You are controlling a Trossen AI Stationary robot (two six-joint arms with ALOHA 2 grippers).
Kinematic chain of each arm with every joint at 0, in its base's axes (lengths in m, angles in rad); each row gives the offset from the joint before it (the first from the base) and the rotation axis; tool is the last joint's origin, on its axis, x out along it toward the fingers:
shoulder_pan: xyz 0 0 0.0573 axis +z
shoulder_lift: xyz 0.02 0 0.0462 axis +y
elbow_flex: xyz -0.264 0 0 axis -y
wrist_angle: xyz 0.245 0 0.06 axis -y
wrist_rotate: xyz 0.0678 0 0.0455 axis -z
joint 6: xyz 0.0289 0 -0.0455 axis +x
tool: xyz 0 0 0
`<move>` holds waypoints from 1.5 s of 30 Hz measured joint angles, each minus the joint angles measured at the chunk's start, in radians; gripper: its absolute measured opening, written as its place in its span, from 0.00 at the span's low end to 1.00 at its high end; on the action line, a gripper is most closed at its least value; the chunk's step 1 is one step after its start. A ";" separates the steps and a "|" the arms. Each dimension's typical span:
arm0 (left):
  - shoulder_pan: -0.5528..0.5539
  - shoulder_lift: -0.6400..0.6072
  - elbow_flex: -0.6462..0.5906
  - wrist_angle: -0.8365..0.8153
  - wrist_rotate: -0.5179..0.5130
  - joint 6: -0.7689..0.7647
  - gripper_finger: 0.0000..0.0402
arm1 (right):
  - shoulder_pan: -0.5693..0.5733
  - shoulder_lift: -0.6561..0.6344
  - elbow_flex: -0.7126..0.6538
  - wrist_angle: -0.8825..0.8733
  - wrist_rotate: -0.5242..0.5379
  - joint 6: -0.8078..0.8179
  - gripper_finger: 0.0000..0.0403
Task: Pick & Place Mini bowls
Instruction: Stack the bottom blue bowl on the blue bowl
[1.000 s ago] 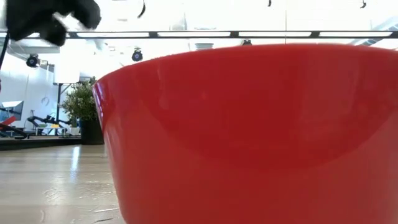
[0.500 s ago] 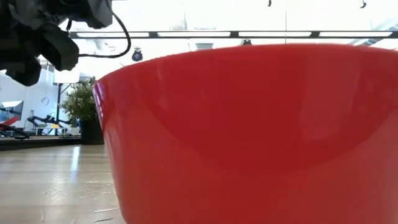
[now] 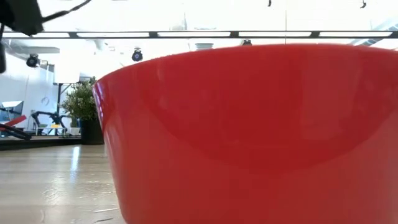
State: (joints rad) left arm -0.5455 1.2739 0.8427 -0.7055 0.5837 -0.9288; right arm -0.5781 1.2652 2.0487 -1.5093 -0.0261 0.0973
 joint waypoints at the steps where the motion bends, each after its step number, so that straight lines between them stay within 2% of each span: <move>1: -0.012 0.000 -0.001 0.000 -0.007 0.007 0.21 | 0.000 0.000 0.000 0.000 0.000 0.000 0.02; 7: -0.067 0.003 -0.011 0.005 -0.191 0.133 0.21 | 0.000 0.000 -0.002 0.000 0.001 -0.003 0.02; 13: -0.103 0.003 -0.014 0.053 -0.248 0.173 0.21 | 0.000 0.000 -0.002 -0.002 0.002 0.016 0.02; 18: -0.163 0.003 -0.038 0.105 -0.356 0.149 0.21 | 0.000 0.000 -0.003 -0.004 0.002 0.023 0.02; 22: -0.212 0.003 -0.081 0.173 -0.356 0.110 0.21 | 0.000 0.000 -0.003 -0.005 0.001 0.023 0.02; 28: -0.250 0.003 -0.126 0.175 -0.355 0.060 0.21 | 0.000 -0.001 -0.003 -0.005 0.001 0.023 0.02; 33: -0.256 0.003 -0.153 0.185 -0.355 0.024 0.21 | 0.000 -0.001 -0.003 -0.006 0.000 0.023 0.02; 41: -0.259 0.003 -0.208 0.342 -0.355 -0.045 0.21 | 0.000 -0.001 -0.003 -0.006 -0.001 0.023 0.02; 45: -0.260 0.003 -0.218 0.350 -0.357 -0.047 0.21 | 0.000 -0.002 -0.003 -0.006 -0.001 0.023 0.02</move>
State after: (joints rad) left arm -0.8051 1.2774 0.6250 -0.3553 0.2272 -0.9753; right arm -0.5781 1.2633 2.0457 -1.5149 -0.0274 0.1200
